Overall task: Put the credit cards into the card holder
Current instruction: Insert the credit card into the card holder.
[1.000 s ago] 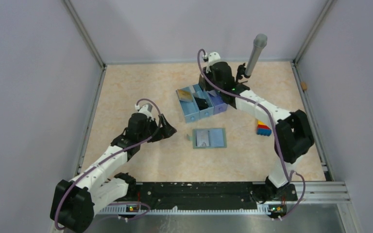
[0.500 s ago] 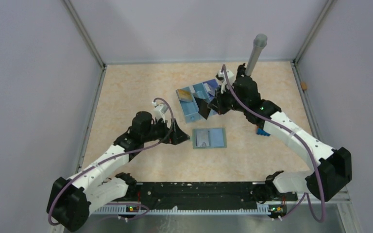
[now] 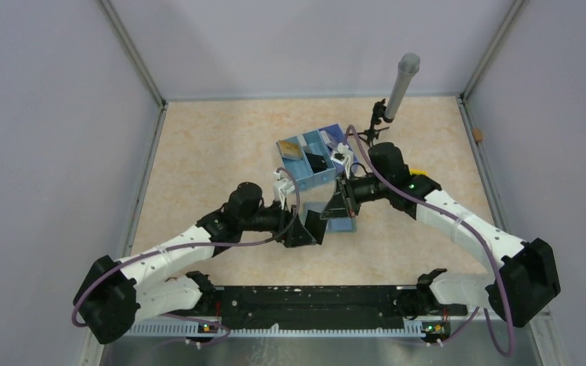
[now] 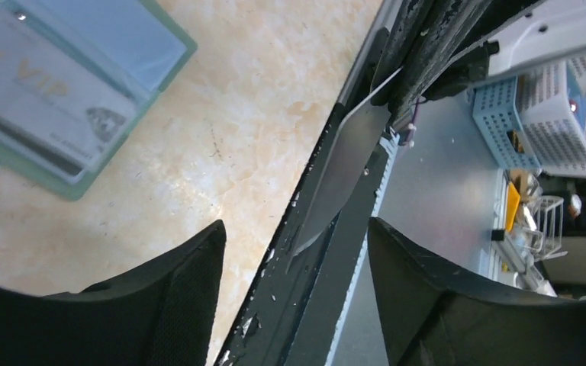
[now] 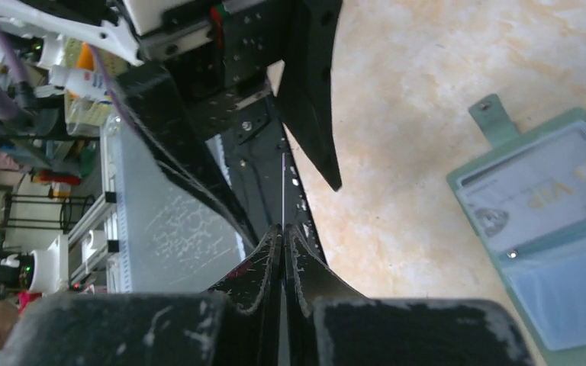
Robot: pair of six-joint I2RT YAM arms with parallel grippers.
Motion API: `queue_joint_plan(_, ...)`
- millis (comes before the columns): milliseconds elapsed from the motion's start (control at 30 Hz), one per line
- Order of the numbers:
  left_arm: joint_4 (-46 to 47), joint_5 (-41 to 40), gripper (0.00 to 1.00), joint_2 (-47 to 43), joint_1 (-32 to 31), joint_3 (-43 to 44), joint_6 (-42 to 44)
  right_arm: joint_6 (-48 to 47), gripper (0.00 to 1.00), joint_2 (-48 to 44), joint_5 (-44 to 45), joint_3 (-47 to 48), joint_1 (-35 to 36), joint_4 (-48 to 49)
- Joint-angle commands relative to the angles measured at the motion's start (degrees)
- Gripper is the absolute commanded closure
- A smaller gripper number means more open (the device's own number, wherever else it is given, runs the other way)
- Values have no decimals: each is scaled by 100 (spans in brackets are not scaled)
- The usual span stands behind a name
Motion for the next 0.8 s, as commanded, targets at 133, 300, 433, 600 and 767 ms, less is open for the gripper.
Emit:
queue_joint_plan(133,2133,739,100,12,-189,-346,-788,25,100,-184,-501,20,51,430)
queue_joint_plan(300,2824,658,100,-168,-199,-737,-1082,544,72,-219,-35,-185,48,941)
queue_joint_plan(433,3377,290,100,-415,-208,-1029,-1347,1556,43,-436,-34,-765,51,2206)
queue_joint_plan(600,3584,-130,100,-604,-217,-1150,-1468,2730,45,-689,38,-1520,50,3811)
queue_joint_plan(767,3665,-191,100,-482,-217,-1149,-1535,3330,57,-726,149,-1848,85,4746)
